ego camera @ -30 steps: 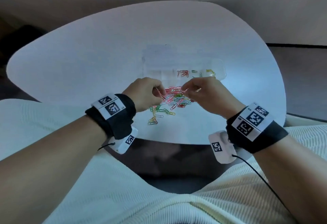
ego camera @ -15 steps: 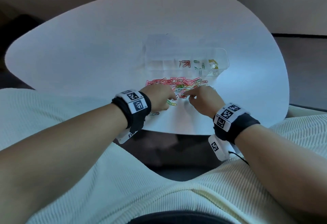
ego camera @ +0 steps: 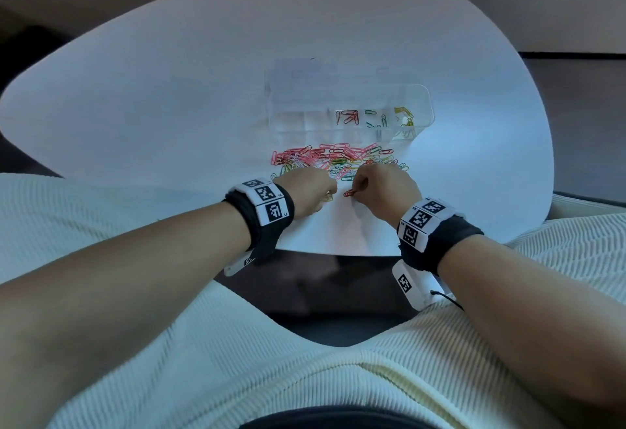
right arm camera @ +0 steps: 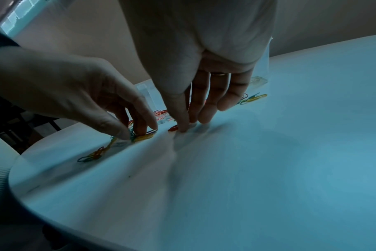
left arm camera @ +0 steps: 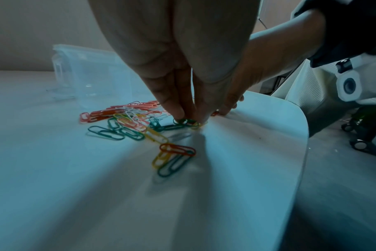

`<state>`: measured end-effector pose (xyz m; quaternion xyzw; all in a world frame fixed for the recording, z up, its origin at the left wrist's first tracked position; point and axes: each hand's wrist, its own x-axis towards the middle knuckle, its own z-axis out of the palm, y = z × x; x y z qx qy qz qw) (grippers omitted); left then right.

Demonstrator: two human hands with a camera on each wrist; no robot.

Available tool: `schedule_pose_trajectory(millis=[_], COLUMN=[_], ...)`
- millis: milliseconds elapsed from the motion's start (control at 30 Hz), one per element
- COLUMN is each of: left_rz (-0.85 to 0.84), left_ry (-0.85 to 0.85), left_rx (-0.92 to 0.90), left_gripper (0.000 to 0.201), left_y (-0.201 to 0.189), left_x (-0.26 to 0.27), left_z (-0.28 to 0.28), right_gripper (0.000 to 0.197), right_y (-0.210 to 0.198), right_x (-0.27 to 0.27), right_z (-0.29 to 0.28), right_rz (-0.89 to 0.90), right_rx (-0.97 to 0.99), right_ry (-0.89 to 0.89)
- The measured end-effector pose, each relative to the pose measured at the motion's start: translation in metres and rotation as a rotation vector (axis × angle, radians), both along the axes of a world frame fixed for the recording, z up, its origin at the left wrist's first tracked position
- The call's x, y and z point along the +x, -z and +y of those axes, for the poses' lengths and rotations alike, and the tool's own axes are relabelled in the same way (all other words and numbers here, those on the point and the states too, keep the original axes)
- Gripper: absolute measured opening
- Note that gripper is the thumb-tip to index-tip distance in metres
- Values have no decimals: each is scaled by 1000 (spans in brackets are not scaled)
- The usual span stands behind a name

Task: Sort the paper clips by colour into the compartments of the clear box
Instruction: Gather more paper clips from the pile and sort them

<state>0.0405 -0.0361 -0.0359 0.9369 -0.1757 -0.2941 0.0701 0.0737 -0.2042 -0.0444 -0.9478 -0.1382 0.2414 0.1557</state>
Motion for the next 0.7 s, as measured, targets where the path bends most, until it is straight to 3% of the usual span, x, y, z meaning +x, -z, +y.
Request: schedule_pose_trajectory(millis=[133, 233, 333, 500, 700], left_rz=[3, -25, -29, -26, -48], left_ry=[-40, -52, -42, -103, -184], left_rx=[53, 35, 55, 50, -27], left_gripper=[10, 23, 21, 18, 25], left_y=[-2, -2, -4, 1, 4], left_x=[9, 13, 13, 9, 5], left_z=[-4, -5, -7, -7, -6], right_gripper=[11, 5, 10, 3, 18], right_y=[1, 0, 1, -2, -10], right_x=[-1, 0, 2, 6, 10], right_z=[0, 0, -2, -5, -5], right_rz=[13, 47, 78, 166, 246], right_rx=[-10, -7, 41, 150, 229], right_ry=[11, 19, 44, 72, 71])
